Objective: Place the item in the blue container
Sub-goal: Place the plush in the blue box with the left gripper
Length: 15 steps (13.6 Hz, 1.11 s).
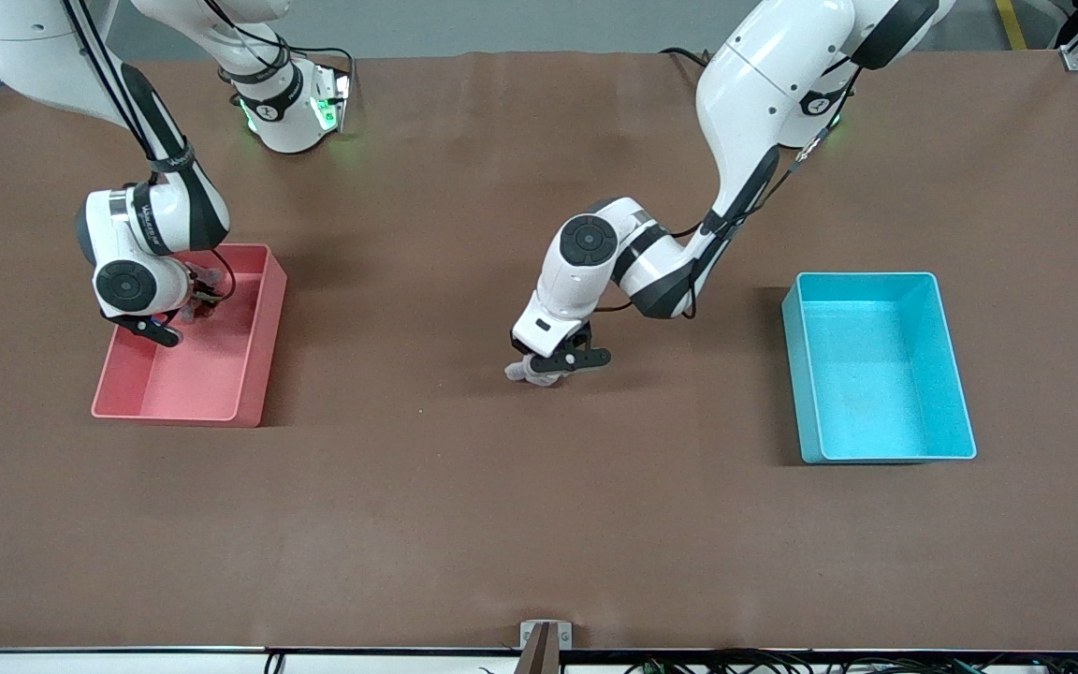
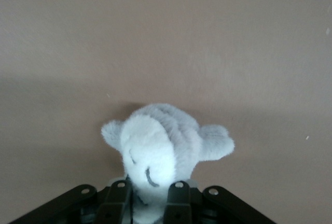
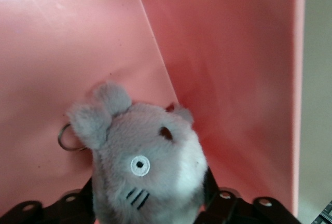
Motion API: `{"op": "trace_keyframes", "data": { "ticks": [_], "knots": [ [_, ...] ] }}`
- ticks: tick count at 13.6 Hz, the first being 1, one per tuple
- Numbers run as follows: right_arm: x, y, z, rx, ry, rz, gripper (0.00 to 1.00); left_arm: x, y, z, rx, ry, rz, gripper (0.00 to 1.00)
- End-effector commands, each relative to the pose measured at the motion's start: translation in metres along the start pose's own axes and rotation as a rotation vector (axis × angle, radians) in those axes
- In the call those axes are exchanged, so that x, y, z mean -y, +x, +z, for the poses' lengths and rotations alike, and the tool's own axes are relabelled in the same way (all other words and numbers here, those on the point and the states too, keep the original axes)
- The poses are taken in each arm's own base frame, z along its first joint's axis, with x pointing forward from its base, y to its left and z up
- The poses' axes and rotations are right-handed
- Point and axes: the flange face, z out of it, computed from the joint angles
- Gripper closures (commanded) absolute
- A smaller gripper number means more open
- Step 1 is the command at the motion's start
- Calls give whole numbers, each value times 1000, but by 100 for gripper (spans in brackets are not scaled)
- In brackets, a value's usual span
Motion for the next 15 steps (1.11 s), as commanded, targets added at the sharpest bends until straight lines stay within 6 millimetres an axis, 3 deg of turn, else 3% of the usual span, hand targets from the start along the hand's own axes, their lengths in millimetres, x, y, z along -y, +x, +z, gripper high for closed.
{"op": "trace_keyframes", "data": {
  "ticks": [1, 5, 8, 9, 11, 13, 15],
  "knots": [
    [1, 1, 1, 0, -32, 5, 46, 17, 24, -75, -22, 72, -47, 83],
    [0, 1, 0, -2, -30, 10, 60, 85, 61, -174, -12, 179, -130, 83],
    [2, 5, -7, -15, -26, 10, 72, 177, 82, -224, -16, 212, -40, 83],
    [8, 6, -15, -32, -25, 0, 75, 210, 89, -230, -4, 228, -2, 83],
    [18, 9, -48, -32, -86, -11, 83, 278, 108, -235, 28, 258, 82, 83],
    [26, 13, -114, -13, -182, 4, 87, 339, 126, -232, 78, 267, 185, 83],
    [44, 4, -175, -34, -232, 0, 88, 382, 140, -223, 116, 263, 223, 83]
  ]
}}
